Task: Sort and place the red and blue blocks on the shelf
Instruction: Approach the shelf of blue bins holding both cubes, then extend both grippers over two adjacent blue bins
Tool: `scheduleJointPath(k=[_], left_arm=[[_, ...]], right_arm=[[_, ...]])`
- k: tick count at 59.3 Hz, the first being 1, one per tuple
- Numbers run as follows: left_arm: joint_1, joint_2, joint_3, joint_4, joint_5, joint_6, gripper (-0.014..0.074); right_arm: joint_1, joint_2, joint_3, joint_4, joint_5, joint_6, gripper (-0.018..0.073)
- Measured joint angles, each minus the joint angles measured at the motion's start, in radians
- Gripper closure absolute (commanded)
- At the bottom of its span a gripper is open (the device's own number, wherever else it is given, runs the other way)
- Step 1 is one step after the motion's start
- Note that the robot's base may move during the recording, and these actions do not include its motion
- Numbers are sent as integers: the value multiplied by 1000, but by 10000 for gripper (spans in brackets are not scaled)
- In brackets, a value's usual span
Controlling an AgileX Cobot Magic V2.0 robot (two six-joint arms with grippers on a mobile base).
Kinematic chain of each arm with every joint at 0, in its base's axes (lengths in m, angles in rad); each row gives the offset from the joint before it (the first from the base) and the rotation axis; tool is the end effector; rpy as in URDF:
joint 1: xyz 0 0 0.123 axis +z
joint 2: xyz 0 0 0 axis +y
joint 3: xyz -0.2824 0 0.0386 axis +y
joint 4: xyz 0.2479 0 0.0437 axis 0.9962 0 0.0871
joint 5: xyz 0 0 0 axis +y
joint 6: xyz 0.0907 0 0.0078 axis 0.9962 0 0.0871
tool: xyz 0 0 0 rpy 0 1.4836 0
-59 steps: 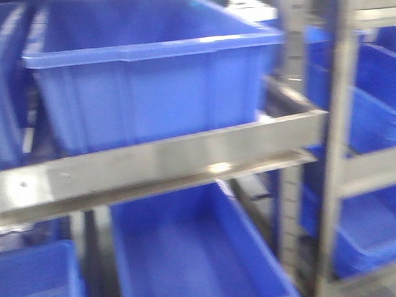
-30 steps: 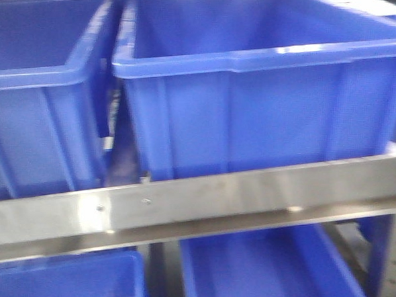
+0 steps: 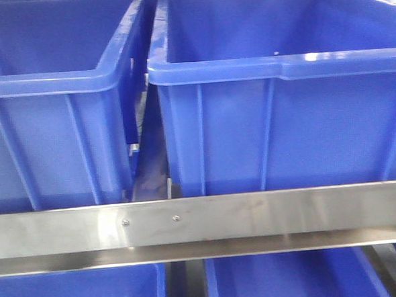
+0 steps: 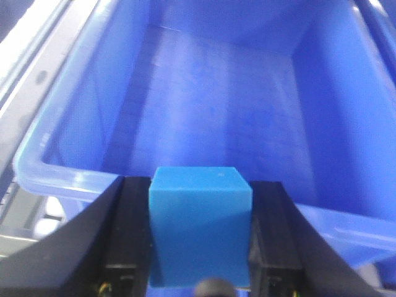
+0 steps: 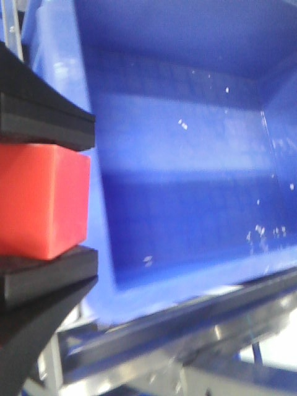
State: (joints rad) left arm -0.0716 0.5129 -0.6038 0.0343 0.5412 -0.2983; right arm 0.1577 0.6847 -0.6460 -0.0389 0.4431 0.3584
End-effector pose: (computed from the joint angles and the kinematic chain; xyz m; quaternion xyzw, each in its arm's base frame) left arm 0.1007 -0.0056 0.3288 -0.0861 0.8186 -0.0891 0.5609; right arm 0.1376 0.0203 0.3305 0.0734 0.8287 0.1254 0.5406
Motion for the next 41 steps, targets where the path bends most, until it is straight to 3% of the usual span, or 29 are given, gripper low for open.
scheduleJointPath(k=[41], left_arm=[[0,0,0,0,0,0,468]], right_arm=[[0,0,0,0,0,0,507]])
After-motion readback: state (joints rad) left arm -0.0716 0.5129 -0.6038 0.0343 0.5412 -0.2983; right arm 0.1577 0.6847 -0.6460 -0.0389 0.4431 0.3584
